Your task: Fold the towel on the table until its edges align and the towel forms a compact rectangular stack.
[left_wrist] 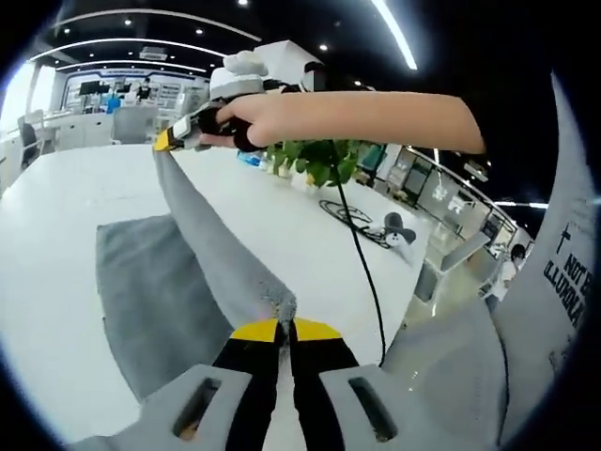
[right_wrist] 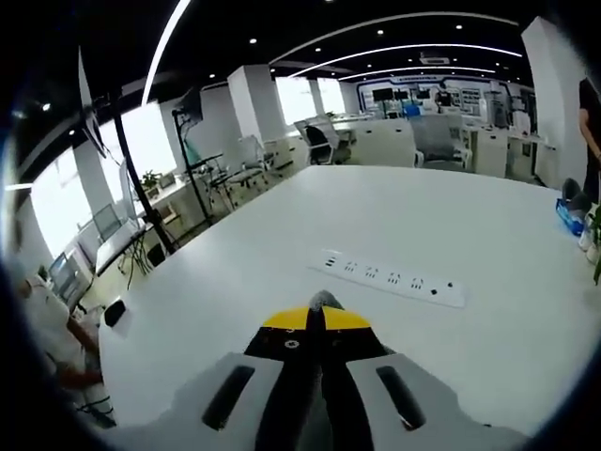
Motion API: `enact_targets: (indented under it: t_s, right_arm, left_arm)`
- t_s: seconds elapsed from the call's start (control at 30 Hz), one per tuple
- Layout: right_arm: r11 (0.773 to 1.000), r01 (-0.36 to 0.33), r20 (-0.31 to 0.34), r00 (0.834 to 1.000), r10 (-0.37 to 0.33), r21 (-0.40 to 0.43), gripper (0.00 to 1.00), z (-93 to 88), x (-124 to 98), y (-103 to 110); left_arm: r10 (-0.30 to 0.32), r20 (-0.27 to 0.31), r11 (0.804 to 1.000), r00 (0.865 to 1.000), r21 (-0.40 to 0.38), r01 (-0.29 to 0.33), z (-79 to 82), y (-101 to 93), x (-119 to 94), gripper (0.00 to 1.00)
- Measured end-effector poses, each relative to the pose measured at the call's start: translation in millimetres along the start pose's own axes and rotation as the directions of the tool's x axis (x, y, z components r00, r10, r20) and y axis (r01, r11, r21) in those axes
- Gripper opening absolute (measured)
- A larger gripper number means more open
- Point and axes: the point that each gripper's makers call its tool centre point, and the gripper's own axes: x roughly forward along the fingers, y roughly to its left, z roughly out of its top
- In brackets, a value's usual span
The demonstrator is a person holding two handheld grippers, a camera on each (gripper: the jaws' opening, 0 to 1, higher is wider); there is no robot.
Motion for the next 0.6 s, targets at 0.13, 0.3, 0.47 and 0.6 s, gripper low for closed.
enact_targets:
  t_s: [0.13,0.3,0.47,0.6]
  right_arm:
    - [1.000,-0.003,-0.009,1.000,0.003,0.000,0.00,-3.7,7,6]
    - [1.000,-0.010,-0.018,1.000,0.010,-0.008,0.00,-5.6,15,16]
    - [1.000,-0.008,-0.020,1.000,0.008,-0.017,0.00,-5.0,20,26]
    - [1.000,-0.003,-0.020,1.000,0.003,-0.026,0.00,-5.2,23,31]
  left_arm:
    - [0.026,-0.009,0.999,1.000,-0.035,-0.026,-8.9,10.7,-5,0.04]
    - [0.050,-0.015,0.997,0.999,-0.064,-0.051,-17.9,19.6,-11,0.04]
    - [0.075,-0.010,0.993,0.997,-0.094,-0.076,-23.0,25.5,-19,0.04]
    - [0.085,-0.004,0.987,0.996,-0.136,-0.085,-29.9,31.4,-26,0.04]
